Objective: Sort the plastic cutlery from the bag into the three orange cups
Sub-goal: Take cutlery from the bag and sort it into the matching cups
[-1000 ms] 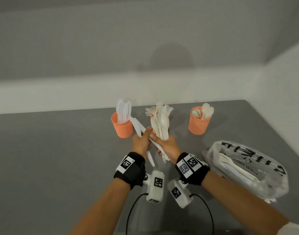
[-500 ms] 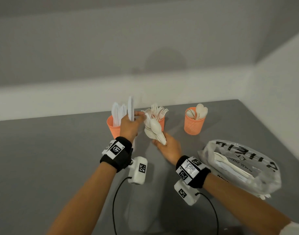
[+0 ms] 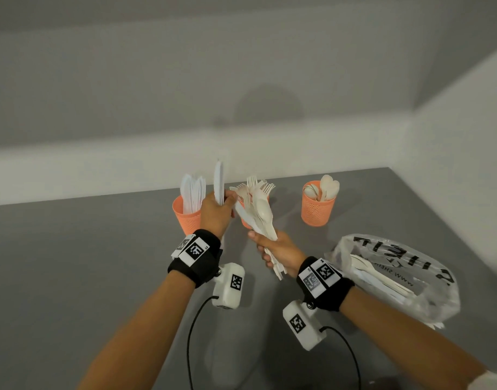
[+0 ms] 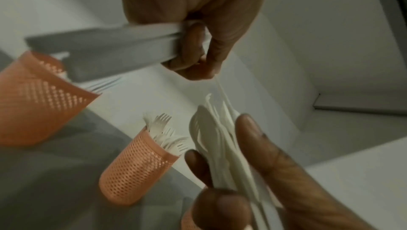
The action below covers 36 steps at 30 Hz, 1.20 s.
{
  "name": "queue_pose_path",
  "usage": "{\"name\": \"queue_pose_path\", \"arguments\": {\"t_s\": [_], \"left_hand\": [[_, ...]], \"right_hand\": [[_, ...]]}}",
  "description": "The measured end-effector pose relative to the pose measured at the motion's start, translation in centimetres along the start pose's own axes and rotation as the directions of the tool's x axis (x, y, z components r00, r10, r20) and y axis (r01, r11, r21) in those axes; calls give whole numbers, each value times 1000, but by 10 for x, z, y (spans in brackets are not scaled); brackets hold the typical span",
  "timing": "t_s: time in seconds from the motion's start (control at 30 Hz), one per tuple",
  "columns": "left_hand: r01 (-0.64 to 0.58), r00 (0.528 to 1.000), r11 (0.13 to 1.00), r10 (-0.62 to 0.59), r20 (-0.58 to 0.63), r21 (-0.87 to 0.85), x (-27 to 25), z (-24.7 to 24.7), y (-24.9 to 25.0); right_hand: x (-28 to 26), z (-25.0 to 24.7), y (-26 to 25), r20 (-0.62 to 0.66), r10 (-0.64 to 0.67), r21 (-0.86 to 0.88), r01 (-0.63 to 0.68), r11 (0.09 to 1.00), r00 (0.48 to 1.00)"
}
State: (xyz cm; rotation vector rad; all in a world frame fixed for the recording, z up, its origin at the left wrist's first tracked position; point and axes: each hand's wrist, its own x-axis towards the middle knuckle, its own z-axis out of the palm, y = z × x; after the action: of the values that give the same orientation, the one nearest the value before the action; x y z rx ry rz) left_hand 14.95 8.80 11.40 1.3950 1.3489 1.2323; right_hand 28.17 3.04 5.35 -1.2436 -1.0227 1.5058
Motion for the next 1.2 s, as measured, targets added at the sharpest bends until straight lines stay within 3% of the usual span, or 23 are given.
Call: {"name": "queue_pose_path", "arguments": {"t_s": [0.17, 0.37, 0.57, 0.73, 0.83, 1.0, 1.07, 1.2], "left_hand": [[191, 979, 966, -200, -34, -176, -14, -2, -9], [289, 957, 931, -282, 60, -223, -41, 7, -25], [256, 966, 945, -256, 26, -202, -43, 12, -28], [75, 993, 997, -74, -91, 6, -30, 11, -25], [48, 988, 997, -38, -147, 65, -24, 13, -28], [87, 986, 996, -86, -144, 4, -21, 16, -37], [130, 983, 992, -127, -135, 7, -20, 16, -42], [124, 981, 992, -117, -156, 38, -19, 15, -37]], "right_hand": [[4, 6, 2, -39, -16, 8, 17, 1000, 999], [8, 13, 1, -68, -77, -11, 76, 997, 995], [8, 17, 2, 17, -28, 64, 27, 998, 999], [13, 18, 2, 75, 40, 160, -52, 986, 996], [17, 20, 4, 1, -26, 42, 26, 999, 1000], [24, 20, 13, -54, -175, -110, 168, 980, 983], [23, 22, 12, -53, -135, -73, 131, 989, 989], [24, 18, 7, -24, 53, 170, -48, 984, 998]]}}
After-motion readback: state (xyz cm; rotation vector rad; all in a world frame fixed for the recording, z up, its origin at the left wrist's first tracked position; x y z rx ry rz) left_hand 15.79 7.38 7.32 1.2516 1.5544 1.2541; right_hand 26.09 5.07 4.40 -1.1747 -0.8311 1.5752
